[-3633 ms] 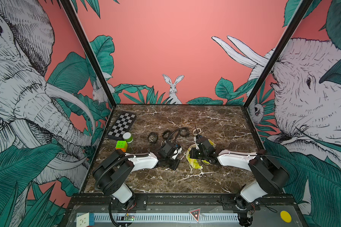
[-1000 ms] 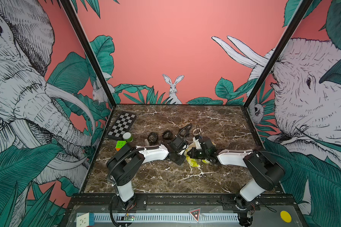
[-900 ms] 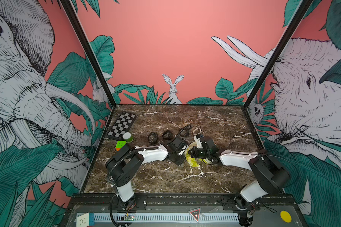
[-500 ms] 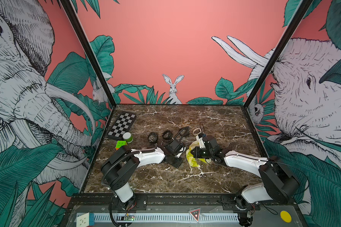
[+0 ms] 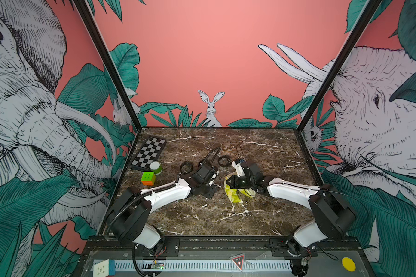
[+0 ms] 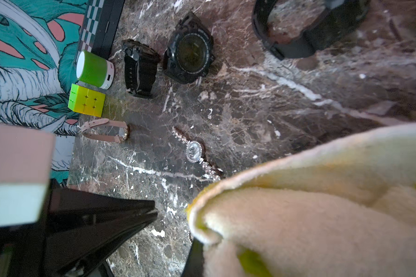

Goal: Wipe the watch dial
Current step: Wipe the dirt from the watch dial.

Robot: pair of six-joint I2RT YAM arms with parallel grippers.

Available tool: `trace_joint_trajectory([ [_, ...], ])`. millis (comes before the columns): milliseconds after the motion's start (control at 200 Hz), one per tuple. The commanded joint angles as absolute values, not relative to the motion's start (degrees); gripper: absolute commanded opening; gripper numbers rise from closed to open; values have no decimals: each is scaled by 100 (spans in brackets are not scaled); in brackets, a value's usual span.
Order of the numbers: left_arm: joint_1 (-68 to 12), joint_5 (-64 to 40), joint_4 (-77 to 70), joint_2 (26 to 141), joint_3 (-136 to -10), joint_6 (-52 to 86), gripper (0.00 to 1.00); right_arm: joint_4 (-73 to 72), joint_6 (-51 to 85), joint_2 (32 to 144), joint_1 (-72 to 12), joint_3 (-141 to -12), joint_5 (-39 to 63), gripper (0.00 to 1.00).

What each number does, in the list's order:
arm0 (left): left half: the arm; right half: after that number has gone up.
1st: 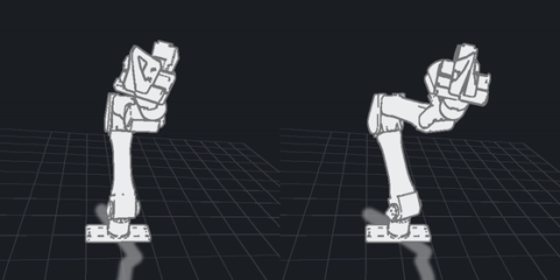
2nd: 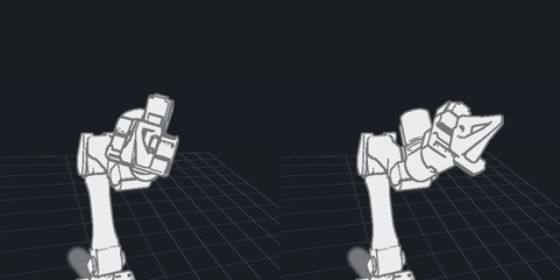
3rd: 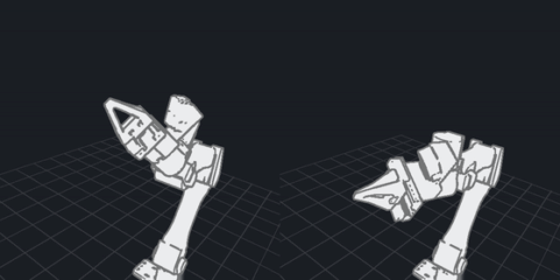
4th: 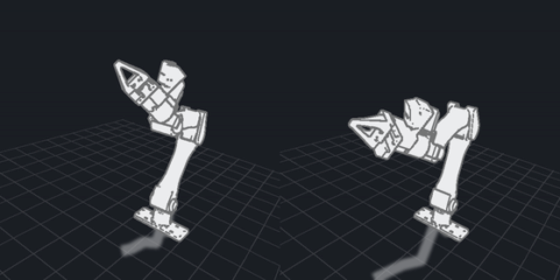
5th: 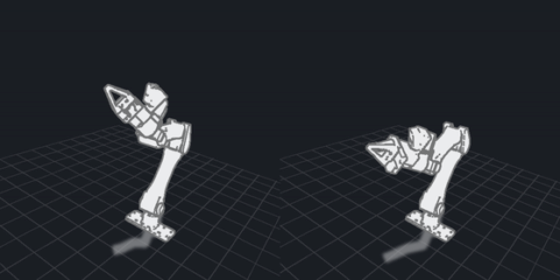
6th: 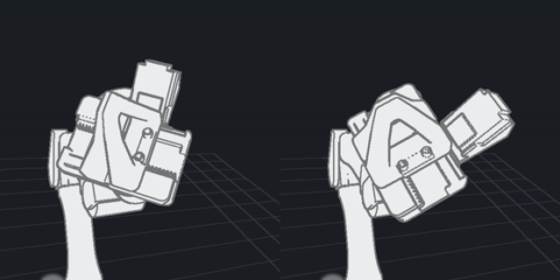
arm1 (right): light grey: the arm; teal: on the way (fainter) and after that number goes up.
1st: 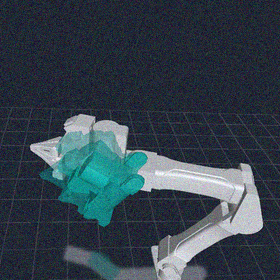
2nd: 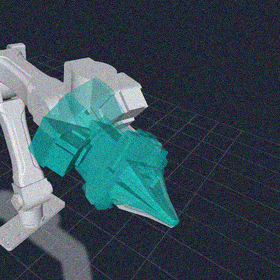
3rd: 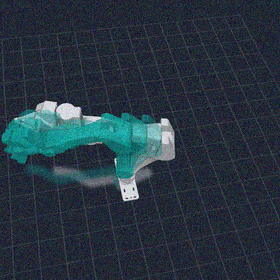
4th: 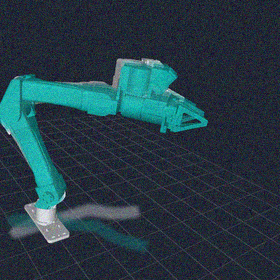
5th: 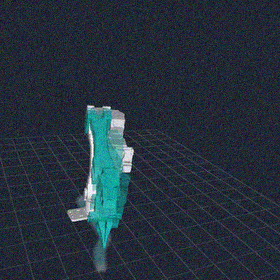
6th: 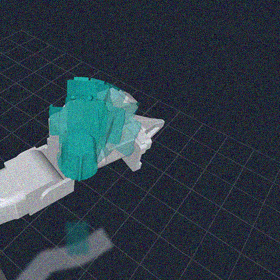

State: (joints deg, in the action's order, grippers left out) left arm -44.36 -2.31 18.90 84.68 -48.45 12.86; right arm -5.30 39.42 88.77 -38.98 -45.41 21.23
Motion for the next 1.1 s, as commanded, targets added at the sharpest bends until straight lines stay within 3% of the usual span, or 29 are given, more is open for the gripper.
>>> trace_joint_trajectory([
  [0, -4131, -110, 2120, 8369, -4951, 989, 16, -668, 3900, 8988, -3985, -4735, 2208, 0],
  [280, -3347, -319, 2009, 8821, -5412, 613, 17, -601, 3938, 9315, -4244, -5089, 2089, 0],
  [685, -3263, -706, 1636, 9560, -5615, 377, 17, 390, 3649, 9211, -4289, -5525, 1787, 0],
  [845, -3239, -722, 1545, 9680, -5628, 363, 17, 1160, 3434, 8631, -4297, -5690, 1504, 0],
  [1095, -3204, -679, 1469, 9835, -5699, 342, 17, 1195, 3740, 8721, -4339, -6004, 1842, 0],
])
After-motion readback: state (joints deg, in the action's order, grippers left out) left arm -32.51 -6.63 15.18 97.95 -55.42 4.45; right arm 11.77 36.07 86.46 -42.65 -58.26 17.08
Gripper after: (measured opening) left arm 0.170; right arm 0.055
